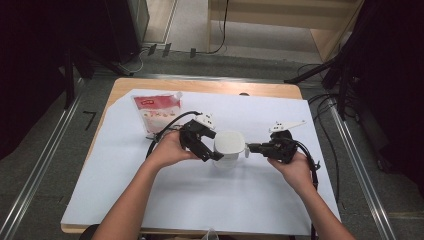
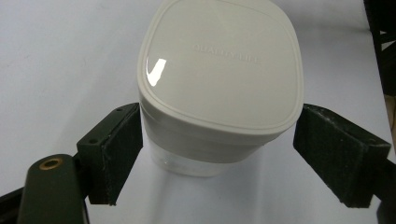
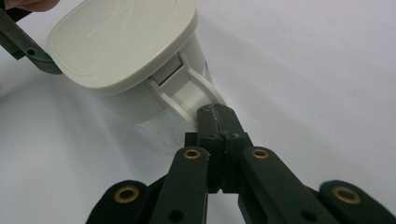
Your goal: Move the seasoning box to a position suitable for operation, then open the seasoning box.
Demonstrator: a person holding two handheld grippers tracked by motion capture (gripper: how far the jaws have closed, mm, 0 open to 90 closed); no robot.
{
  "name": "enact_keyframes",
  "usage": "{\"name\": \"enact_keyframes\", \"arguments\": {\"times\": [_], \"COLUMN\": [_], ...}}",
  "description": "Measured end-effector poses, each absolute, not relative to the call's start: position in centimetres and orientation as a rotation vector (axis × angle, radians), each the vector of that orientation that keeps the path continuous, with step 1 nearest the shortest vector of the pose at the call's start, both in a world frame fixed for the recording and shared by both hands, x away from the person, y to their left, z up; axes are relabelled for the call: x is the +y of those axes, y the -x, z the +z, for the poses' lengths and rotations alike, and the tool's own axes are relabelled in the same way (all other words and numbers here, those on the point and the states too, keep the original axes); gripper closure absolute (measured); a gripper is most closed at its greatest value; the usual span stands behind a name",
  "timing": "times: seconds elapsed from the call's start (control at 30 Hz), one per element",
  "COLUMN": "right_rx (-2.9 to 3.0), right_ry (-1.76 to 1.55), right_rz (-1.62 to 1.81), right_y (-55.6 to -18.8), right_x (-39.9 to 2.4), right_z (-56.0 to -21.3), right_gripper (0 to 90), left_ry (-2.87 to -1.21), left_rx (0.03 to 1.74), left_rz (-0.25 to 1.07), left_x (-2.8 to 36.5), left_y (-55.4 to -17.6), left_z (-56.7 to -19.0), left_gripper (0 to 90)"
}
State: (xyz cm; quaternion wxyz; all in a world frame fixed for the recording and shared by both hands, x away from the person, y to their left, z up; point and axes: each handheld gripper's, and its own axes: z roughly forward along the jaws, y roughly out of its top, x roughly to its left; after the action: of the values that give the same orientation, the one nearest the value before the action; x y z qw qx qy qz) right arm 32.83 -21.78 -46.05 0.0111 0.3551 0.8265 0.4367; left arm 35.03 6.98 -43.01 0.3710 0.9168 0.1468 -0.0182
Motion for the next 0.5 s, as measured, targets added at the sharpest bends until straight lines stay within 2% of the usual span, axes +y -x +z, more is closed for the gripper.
{"name": "enact_keyframes", "arguments": {"times": [0.5], "right_rx": [2.564], "right_ry": [-1.120], "right_rz": [1.345], "right_y": [-32.36], "right_x": [-21.70], "right_z": [-46.33], "right_gripper": [90.0], "left_ry": [-2.327], "left_rx": [0.399], "left_rz": [-0.052], "left_x": [6.66], "left_y": [-35.16], "left_z": [-43.62], "left_gripper": [17.1]}}
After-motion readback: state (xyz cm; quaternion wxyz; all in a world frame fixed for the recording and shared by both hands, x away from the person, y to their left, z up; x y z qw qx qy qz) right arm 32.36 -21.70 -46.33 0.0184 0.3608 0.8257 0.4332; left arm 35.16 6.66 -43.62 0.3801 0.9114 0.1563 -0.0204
